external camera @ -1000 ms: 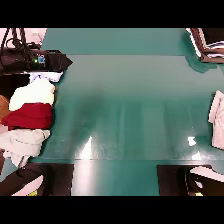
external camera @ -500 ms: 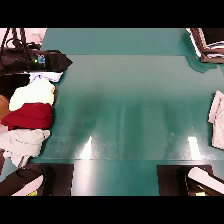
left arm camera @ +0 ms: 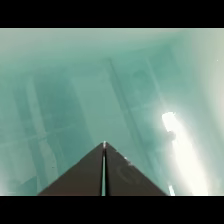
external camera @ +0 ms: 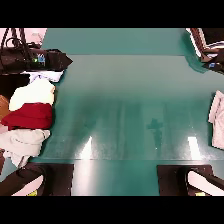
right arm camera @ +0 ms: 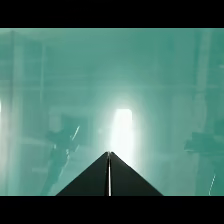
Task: Fold the shirts.
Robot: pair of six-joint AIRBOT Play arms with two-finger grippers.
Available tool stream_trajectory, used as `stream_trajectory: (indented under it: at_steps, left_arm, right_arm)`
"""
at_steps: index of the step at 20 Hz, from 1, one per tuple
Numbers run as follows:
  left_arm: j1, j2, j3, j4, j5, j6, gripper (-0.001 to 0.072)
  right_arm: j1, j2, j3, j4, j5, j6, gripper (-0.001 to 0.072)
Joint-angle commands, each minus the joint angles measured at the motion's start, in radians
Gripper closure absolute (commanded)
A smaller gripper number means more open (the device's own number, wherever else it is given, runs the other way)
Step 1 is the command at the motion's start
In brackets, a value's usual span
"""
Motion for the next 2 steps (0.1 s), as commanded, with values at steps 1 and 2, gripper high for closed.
stream_trajectory:
  at_steps: [1, 2]
  left_arm:
    - [-0.001, 0.0, 0.0, 0.0, 0.001, 0.0, 0.0686]
    - [-0.001, 0.0, 0.0, 0.0, 0.001, 0.0, 0.0686]
  right_arm:
    - [0.04, 0.001, 0.001, 0.003, -0.002, -0.004, 0.0698]
    - [0.04, 0.001, 0.001, 0.003, -0.002, -0.004, 0.0698]
